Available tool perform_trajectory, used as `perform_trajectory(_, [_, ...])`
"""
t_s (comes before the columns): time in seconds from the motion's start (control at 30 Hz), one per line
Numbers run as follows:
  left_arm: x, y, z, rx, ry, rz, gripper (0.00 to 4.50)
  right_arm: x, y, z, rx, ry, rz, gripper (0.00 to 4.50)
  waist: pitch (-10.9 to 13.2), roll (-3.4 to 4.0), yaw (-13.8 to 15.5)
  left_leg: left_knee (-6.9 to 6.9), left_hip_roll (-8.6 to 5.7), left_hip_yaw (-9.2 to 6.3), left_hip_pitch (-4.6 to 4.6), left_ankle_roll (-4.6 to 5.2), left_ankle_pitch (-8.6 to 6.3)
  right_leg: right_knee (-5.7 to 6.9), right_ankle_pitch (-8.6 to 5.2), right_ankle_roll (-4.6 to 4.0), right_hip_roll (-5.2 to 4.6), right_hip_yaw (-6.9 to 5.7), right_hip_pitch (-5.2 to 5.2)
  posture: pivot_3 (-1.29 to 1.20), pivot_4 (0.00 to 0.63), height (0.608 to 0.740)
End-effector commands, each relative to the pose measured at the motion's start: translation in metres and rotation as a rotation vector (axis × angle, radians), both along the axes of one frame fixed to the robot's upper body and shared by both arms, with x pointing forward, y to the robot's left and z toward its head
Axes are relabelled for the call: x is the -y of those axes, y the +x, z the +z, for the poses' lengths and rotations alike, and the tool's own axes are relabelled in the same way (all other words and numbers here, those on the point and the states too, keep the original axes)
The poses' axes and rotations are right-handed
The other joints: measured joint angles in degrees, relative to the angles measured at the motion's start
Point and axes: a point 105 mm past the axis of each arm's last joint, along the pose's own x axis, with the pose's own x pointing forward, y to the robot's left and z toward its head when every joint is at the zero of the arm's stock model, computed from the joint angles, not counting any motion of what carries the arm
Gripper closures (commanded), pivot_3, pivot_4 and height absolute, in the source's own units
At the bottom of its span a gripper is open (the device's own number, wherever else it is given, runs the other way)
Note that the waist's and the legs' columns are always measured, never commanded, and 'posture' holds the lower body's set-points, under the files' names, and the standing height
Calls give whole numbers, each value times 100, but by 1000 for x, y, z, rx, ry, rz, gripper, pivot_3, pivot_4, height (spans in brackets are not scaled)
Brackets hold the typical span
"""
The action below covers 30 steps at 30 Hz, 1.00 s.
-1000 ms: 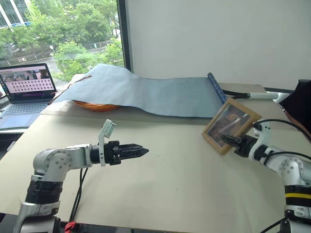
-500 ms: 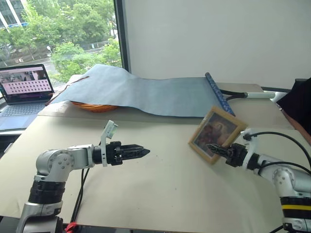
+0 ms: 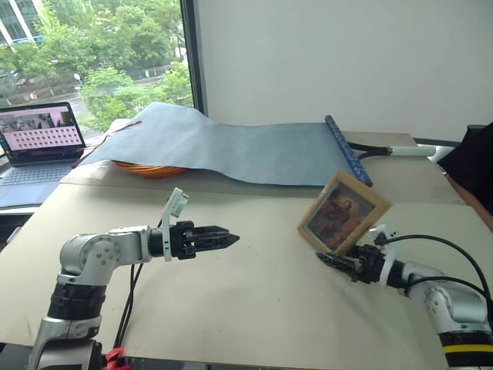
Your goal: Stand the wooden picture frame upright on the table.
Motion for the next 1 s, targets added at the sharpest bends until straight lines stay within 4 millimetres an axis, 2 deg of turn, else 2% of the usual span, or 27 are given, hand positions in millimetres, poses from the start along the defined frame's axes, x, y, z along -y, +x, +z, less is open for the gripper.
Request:
perform_trajectory(0.03, [-6, 0, 1, 102, 42, 36, 0, 28, -10, 18, 112, -79, -107, 24, 0, 0, 23, -1, 0, 0, 0, 2, -1, -1, -1, -1, 0, 0, 0, 0, 150, 694])
perform_trajectory(0.2, [-15, -3, -23, 257, 175, 117, 0, 42, -44, 26, 253, -109, -196, 24, -1, 3, 87, -7, 0, 3, 0, 4, -4, -4, -4, -5, 0, 1, -2, 0, 150, 694])
perform_trajectory(0.27, [-25, 4, -33, 347, 219, 244, 0, 38, -61, 33, 365, -179, -214, 24, -1, 3, 84, -4, 1, 3, 1, 4, -4, -6, -4, -6, 0, 1, -1, 0, 150, 694])
perform_trajectory(0.33, [-35, 10, -43, 415, 270, 358, 0, 28, -77, 31, 388, -207, -189, 24, -11, 14, 88, -1, 1, 4, 3, 4, -4, -7, -13, 10, -1, 2, 1, 0, 150, 694])
perform_trajectory(0.4, [-40, 10, -54, 439, 296, 409, 0, 18, -83, 29, 394, -213, -157, 24, -11, 15, 68, 0, 1, 5, 8, 4, -3, -7, -18, 19, -1, 5, 3, 0, 150, 694])
perform_trajectory(0.63, [-47, 8, -75, 518, 376, 538, 0, -9, -81, 32, 470, -233, -142, 24, -16, 15, 84, 2, 2, 7, 14, 4, -2, -7, -15, 20, -2, 8, 6, 0, 150, 694])
perform_trajectory(0.77, [-47, 6, -76, 519, 341, 568, 0, -24, -79, 31, 474, -188, -142, 24, -16, 16, 88, -2, 2, 7, 12, 5, -2, -7, -12, 9, -2, 7, 4, 0, 150, 694])
perform_trajectory(1.0, [-48, 6, -73, 525, 326, 580, 0, -31, -78, 27, 462, -158, -156, 24, -17, 16, 94, -1, 2, 7, 13, 5, -2, -7, -13, 10, -2, 6, 6, 0, 150, 694])
